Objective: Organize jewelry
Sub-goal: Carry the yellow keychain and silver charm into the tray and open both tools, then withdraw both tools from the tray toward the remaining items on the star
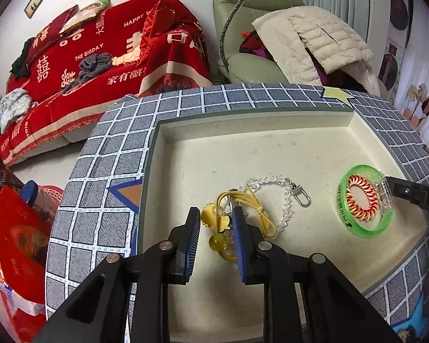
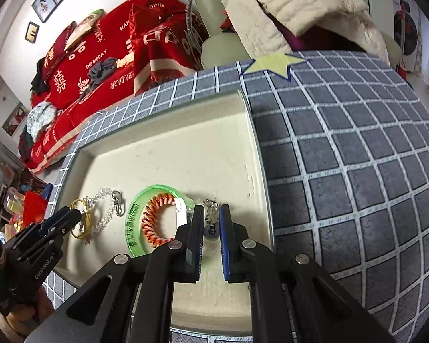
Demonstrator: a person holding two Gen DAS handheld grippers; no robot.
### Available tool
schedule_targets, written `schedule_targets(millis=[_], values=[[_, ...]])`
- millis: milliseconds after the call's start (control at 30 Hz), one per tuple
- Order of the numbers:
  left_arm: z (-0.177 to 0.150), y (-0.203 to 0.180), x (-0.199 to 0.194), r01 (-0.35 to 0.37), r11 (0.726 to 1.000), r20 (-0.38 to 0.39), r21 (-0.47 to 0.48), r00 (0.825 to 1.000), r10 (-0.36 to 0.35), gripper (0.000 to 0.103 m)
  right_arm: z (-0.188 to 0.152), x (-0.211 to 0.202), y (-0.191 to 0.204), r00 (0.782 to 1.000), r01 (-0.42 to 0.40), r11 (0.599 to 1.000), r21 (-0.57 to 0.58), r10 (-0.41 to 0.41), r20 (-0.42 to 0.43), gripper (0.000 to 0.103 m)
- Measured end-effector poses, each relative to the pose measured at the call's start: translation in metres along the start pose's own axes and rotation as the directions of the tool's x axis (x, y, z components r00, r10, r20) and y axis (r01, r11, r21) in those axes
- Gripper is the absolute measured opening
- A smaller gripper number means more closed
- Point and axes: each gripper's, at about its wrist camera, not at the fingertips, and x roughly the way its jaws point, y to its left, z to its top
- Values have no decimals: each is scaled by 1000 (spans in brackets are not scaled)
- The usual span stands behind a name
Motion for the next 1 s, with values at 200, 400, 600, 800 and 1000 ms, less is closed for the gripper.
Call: schedule_targets(millis=[200,400,600,800,1000], values=[[0,-2,-1,-23,1000,5,15,1000,23,44,3,1,0,999,-38,999,10,38,-16,18],[-1,-1,-1,-10,1000,-7,5,1000,10,44,-2,-19,1,995,-87,996,31,86,45,61],[0,-2,-4,-2,1000,-3,2,1000,2,44,-7,-41,9,987,-135,990,31,132,89,67],[0,-4,-12,2,1000,19,5,1000,-2,98,-23,-64,11,980,-169,985,41,163,112,67],[0,-4,-35,-10,1000,86,9,996,9,103,-42,-83,8,979,-166,985,40,160,124,71]])
